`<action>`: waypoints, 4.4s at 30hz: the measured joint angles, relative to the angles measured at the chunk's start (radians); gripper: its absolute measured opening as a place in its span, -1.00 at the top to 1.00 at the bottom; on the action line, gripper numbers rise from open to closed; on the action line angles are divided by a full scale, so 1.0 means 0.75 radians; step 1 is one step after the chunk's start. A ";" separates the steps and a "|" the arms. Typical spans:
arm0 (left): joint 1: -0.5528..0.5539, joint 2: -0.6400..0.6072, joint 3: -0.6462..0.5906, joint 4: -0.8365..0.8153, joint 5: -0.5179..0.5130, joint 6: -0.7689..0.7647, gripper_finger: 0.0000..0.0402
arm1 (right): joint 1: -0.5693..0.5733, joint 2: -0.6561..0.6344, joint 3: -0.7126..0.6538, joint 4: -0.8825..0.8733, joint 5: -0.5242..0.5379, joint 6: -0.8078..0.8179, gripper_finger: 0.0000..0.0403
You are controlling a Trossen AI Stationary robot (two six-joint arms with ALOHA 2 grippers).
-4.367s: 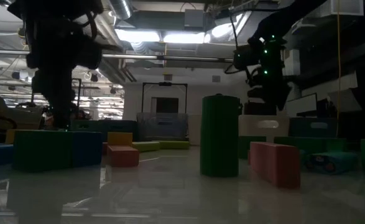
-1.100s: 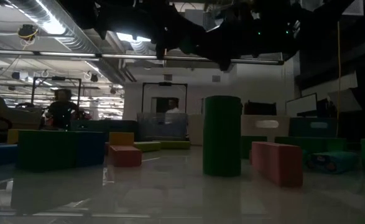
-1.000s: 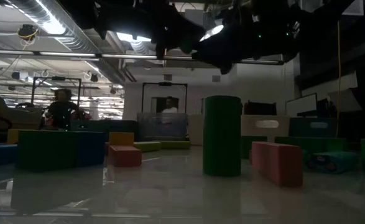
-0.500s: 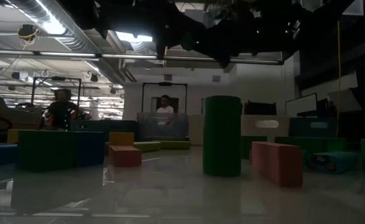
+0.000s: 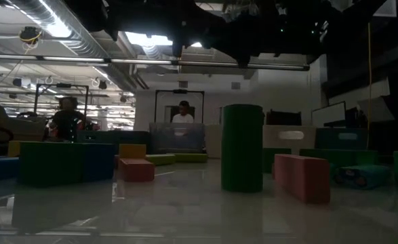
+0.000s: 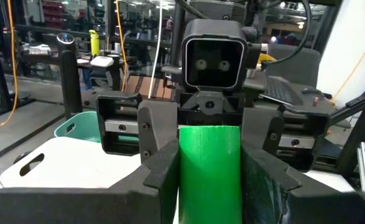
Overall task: Sort blocks
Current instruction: Put the green block into the right green bin, then put the light blue block into the left green bin
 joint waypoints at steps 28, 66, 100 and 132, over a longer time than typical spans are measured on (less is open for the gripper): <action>-0.014 0.105 0.000 0.122 -0.001 0.068 0.30 | -0.002 0.052 0.000 -0.005 -0.029 -0.003 0.35; -0.015 0.118 -0.001 -0.324 0.119 0.110 -0.05 | -0.547 -0.458 -0.001 -1.773 1.218 0.102 0.34; -0.031 0.703 0.313 -0.271 0.611 0.279 -0.04 | -0.821 -0.449 -0.001 -1.694 0.851 0.036 0.04; -0.094 0.866 0.480 -0.535 0.348 0.488 0.58 | -0.820 -0.450 -0.001 -1.663 0.318 -0.070 0.04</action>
